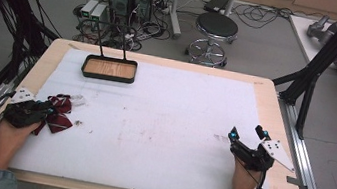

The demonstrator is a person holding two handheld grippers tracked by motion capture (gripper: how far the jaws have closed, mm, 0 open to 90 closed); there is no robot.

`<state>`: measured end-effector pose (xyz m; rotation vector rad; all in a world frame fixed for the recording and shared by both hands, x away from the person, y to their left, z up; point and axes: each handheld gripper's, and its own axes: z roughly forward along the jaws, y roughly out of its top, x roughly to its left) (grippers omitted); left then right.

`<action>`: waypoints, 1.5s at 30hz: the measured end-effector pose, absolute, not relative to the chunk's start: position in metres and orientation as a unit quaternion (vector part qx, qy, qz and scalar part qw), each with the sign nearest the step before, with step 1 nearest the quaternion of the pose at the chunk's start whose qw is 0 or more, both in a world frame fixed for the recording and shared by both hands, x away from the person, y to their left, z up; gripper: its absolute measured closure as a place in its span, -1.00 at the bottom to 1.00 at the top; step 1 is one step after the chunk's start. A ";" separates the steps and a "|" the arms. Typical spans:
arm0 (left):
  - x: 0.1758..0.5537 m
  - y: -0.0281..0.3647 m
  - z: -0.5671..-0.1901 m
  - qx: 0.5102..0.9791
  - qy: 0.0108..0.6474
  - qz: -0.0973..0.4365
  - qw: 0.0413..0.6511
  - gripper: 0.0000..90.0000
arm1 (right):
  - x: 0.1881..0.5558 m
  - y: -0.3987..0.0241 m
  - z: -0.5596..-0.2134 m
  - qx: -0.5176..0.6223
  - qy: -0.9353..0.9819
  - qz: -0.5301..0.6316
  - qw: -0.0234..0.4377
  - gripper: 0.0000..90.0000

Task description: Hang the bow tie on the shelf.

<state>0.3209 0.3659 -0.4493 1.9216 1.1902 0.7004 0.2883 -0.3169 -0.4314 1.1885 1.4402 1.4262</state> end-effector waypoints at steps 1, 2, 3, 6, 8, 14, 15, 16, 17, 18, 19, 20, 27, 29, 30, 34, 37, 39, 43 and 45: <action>0.321 0.366 -0.450 0.752 0.467 0.274 0.377 0.53 | 0.288 -0.317 -0.431 0.467 0.566 0.560 0.386 -0.77; 0.322 0.365 -0.450 0.753 0.467 0.272 0.374 0.53 | 0.288 -0.317 -0.431 0.467 0.566 0.560 0.385 -0.77; 0.322 0.365 -0.450 0.756 0.467 0.272 0.370 0.53 | 0.289 -0.317 -0.432 0.465 0.566 0.560 0.387 -0.77; 0.323 0.362 -0.450 0.763 0.461 0.275 0.361 0.44 | 0.288 -0.317 -0.432 0.465 0.566 0.560 0.387 -0.77; 0.322 0.361 -0.451 0.764 0.460 0.278 0.357 0.45 | 0.288 -0.318 -0.432 0.467 0.566 0.559 0.386 -0.77; 0.321 0.358 -0.451 0.763 0.459 0.299 0.344 0.62 | 0.289 -0.318 -0.432 0.468 0.566 0.558 0.386 -0.77; 0.320 0.357 -0.450 0.768 0.452 0.304 0.336 0.63 | 0.289 -0.318 -0.432 0.467 0.566 0.559 0.387 -0.77; 0.320 0.356 -0.450 0.769 0.449 0.309 0.334 0.65 | 0.289 -0.318 -0.432 0.468 0.565 0.559 0.386 -0.77; 0.319 0.355 -0.448 0.773 0.445 0.311 0.329 0.66 | 0.289 -0.318 -0.432 0.469 0.565 0.559 0.386 -0.77; 0.318 0.355 -0.445 0.774 0.440 0.313 0.331 0.66 | 0.289 -0.318 -0.432 0.468 0.565 0.559 0.386 -0.77; 0.317 0.354 -0.441 0.770 0.435 0.317 0.342 0.66 | 0.289 -0.318 -0.432 0.467 0.565 0.559 0.387 -0.77; 0.315 0.354 -0.435 0.764 0.430 0.317 0.361 0.66 | 0.289 -0.318 -0.432 0.468 0.565 0.558 0.387 -0.77; 0.316 0.339 -0.393 0.750 0.383 0.312 0.440 0.66 | 0.289 -0.319 -0.432 0.473 0.562 0.559 0.385 -0.77; 0.319 0.333 -0.382 0.744 0.369 0.311 0.462 0.66 | 0.289 -0.321 -0.432 0.476 0.559 0.560 0.384 -0.77; 0.322 0.330 -0.377 0.742 0.362 0.311 0.470 0.66 | 0.289 -0.321 -0.432 0.476 0.559 0.560 0.384 -0.77; 0.334 0.315 -0.355 0.743 0.339 0.302 0.492 0.66 | 0.289 -0.322 -0.432 0.479 0.557 0.562 0.381 -0.77; 0.345 0.302 -0.337 0.743 0.321 0.297 0.507 0.66 | 0.289 -0.322 -0.432 0.478 0.557 0.563 0.380 -0.77; 0.354 0.293 -0.326 0.748 0.308 0.301 0.504 0.66 | 0.289 -0.322 -0.432 0.479 0.557 0.563 0.379 -0.77; 0.374 0.275 -0.310 0.755 0.295 0.297 0.504 0.66 | 0.290 -0.322 -0.433 0.480 0.556 0.564 0.377 -0.77; 0.384 0.267 -0.303 0.760 0.289 0.295 0.503 0.66 | 0.290 -0.322 -0.433 0.479 0.556 0.564 0.377 -0.77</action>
